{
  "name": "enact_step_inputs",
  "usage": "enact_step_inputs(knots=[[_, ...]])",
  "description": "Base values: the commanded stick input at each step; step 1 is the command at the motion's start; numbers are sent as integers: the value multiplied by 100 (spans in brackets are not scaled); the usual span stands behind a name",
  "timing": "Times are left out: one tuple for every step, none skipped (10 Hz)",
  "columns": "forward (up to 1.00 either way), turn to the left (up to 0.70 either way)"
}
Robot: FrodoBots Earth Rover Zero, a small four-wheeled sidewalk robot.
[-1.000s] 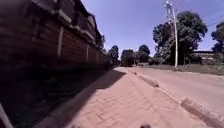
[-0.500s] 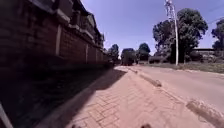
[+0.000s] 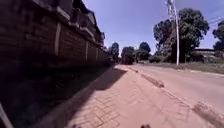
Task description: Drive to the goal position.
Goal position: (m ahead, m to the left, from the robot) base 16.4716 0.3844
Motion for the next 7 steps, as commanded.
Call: enact_step_inputs(knots=[[30, 0], [30, 0], [30, 0], [30, 0], [30, 0], [30, 0], [30, 0]])
